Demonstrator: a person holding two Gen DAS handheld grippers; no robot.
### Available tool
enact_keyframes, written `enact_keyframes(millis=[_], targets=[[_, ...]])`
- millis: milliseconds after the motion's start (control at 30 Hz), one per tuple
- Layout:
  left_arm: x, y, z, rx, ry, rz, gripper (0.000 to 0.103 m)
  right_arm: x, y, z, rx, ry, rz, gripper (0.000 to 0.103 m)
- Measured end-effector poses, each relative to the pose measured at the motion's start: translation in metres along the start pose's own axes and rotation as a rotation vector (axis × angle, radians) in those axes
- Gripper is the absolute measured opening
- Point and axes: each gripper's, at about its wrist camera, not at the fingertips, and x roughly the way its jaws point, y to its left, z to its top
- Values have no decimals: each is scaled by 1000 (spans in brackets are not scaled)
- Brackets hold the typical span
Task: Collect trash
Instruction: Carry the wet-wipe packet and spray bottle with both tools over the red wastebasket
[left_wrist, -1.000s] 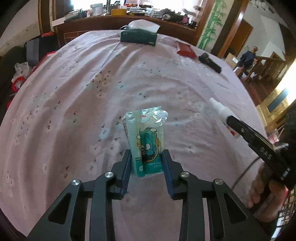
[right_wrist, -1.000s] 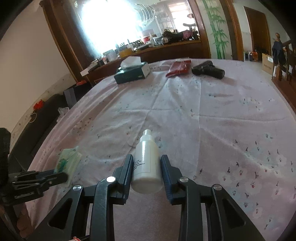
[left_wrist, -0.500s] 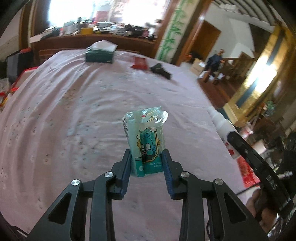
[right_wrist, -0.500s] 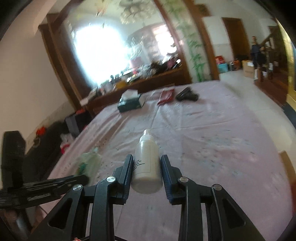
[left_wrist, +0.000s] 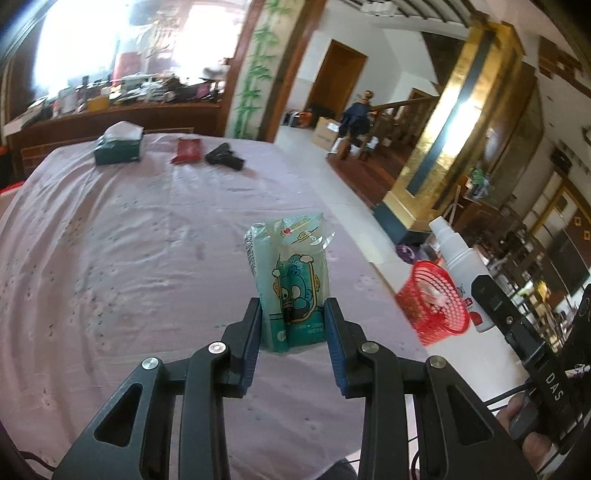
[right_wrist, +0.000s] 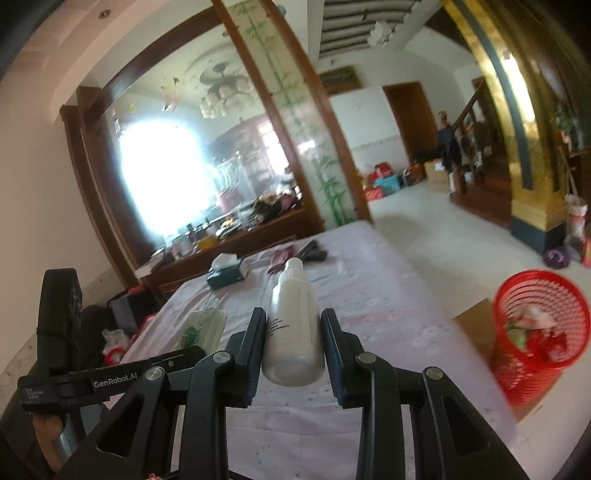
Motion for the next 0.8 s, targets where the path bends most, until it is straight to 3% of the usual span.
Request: enact_keyframes(millis=[333, 800], targets=[[-12, -57, -4, 93, -18, -99, 32, -50, -14, 3, 4, -68, -91, 32], [-12, -110, 0, 188, -37, -157, 32, -97, -41, 15, 25, -154, -179, 32]])
